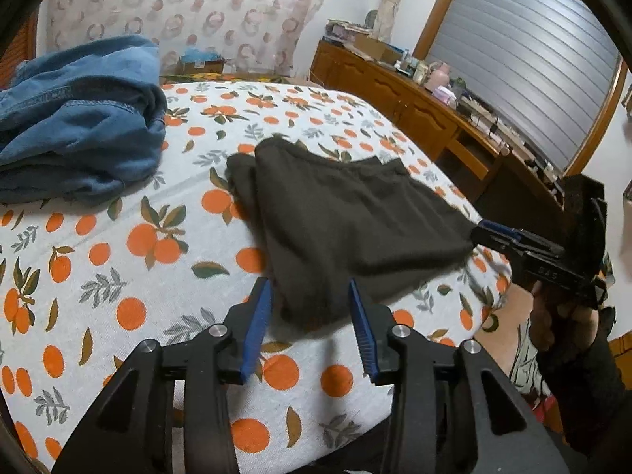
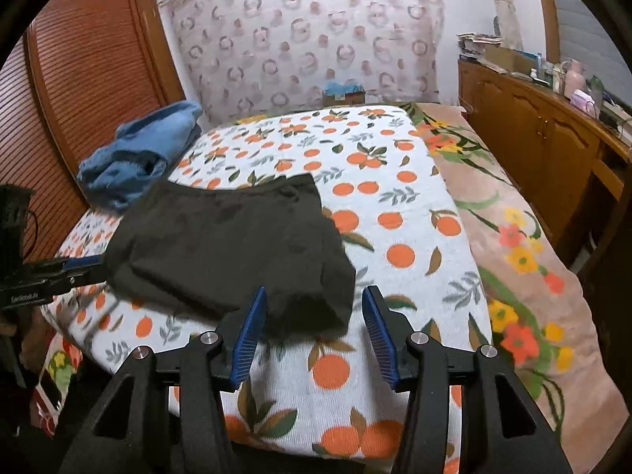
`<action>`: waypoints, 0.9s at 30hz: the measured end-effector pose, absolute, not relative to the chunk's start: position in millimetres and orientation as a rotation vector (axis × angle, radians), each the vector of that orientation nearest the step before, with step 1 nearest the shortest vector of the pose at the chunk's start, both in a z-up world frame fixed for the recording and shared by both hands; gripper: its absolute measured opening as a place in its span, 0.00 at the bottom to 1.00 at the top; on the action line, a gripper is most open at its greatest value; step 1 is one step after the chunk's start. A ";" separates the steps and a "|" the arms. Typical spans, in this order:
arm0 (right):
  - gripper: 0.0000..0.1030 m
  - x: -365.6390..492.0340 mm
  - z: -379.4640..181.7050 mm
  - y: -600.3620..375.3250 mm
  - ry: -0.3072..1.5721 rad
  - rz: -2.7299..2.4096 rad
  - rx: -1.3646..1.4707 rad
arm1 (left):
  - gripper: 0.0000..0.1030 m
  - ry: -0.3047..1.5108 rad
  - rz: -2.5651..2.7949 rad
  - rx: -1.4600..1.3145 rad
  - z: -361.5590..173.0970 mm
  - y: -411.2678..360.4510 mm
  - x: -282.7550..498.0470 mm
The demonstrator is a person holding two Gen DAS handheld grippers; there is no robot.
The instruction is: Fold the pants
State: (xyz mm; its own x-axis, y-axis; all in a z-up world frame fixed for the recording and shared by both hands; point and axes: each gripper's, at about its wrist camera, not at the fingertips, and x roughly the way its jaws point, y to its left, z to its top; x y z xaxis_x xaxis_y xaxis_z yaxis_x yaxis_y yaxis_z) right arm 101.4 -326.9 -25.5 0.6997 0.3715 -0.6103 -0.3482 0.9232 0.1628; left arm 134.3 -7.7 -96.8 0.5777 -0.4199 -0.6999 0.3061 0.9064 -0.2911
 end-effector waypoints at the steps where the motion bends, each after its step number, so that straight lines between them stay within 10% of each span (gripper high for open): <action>1: 0.51 105.2 -27.0 -325.7 0.693 0.405 0.044 | 0.43 0.854 -0.424 -0.150 -96.6 -7.4 136.3; 27: 0.51 185.0 -21.0 -287.3 0.782 0.509 -0.137 | 0.45 0.886 -0.378 -0.163 -92.0 -3.9 223.4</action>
State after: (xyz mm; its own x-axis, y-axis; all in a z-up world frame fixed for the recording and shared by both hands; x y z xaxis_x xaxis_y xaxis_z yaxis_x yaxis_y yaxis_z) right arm 185.0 -287.3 -21.0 0.5963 0.3871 -0.7033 -0.4864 0.8712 0.0671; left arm 223.4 -3.9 -92.0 0.5719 -0.3877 -0.7229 0.2541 0.9216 -0.2933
